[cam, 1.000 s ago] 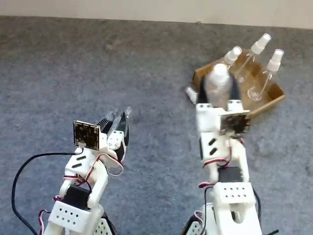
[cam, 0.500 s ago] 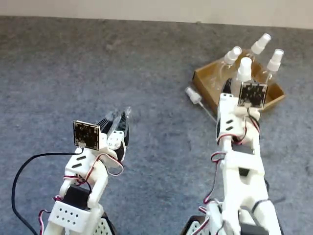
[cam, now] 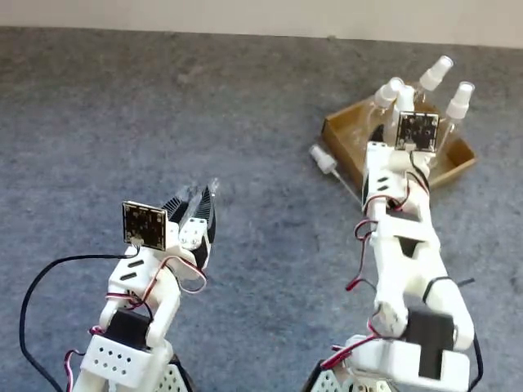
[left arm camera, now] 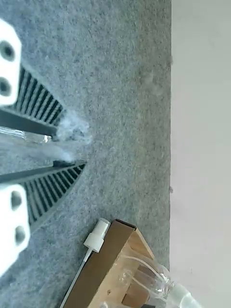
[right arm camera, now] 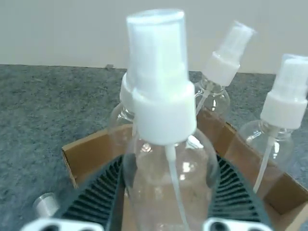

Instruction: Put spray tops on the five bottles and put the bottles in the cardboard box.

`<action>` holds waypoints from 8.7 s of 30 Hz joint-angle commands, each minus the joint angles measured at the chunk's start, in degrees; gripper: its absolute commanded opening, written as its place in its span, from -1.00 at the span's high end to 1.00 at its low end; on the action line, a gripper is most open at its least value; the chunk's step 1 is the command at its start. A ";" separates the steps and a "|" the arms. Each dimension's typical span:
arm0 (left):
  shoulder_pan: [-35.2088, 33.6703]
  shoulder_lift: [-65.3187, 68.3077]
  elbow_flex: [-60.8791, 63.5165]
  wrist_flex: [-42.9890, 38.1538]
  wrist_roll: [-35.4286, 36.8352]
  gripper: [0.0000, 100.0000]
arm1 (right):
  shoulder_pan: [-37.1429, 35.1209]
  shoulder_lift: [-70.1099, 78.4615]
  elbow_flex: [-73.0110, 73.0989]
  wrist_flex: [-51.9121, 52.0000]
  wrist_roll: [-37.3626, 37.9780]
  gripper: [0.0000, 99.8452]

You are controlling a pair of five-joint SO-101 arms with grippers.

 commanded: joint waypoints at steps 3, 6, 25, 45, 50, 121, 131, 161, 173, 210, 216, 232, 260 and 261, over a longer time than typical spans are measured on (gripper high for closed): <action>-0.66 -0.22 1.27 -1.58 -0.79 0.93 | 0.66 4.97 -4.53 -13.49 0.18 0.69; -0.66 -0.22 1.27 -1.58 -0.79 0.93 | 1.45 8.75 -4.79 -17.27 0.18 0.69; -0.40 -0.22 1.27 -1.58 -0.79 0.93 | 6.46 21.85 -13.85 -17.89 -15.38 0.69; -0.48 -0.22 1.27 -1.58 -0.79 0.93 | 3.30 23.43 -14.20 -17.89 -15.12 0.69; -0.48 -0.22 1.27 -1.58 -0.79 0.93 | 3.30 23.43 -14.20 -17.89 -15.12 0.69; -0.57 -0.22 1.27 -1.67 -0.88 0.93 | 1.27 22.99 -12.09 -17.36 -6.59 0.46; -0.57 -0.22 1.27 -1.67 -0.88 0.93 | 1.36 22.99 -11.91 -17.36 -6.59 0.33; -0.57 -0.22 1.27 -1.67 -0.88 0.92 | 1.19 23.16 -11.47 -17.36 -6.59 0.33; -0.57 -0.22 1.27 -1.67 -0.88 0.92 | 1.45 23.08 -10.33 -17.80 -6.68 0.36; -0.57 -0.22 1.27 -1.67 -0.88 0.92 | 1.10 -6.99 -1.27 5.41 -7.03 0.40; -0.57 -0.22 1.27 -1.67 -0.88 0.92 | 1.10 -14.81 -1.27 12.88 -7.03 0.40; -0.75 -0.40 1.27 -1.67 -0.88 0.92 | -1.10 -34.42 -17.98 68.26 -6.59 0.41; -20.35 -0.75 1.27 -5.98 -0.88 0.93 | -41.36 2.51 -48.48 89.63 -35.08 0.41; -20.70 -0.75 1.27 -5.98 -0.88 0.93 | -42.24 4.53 -50.24 89.71 -36.31 0.41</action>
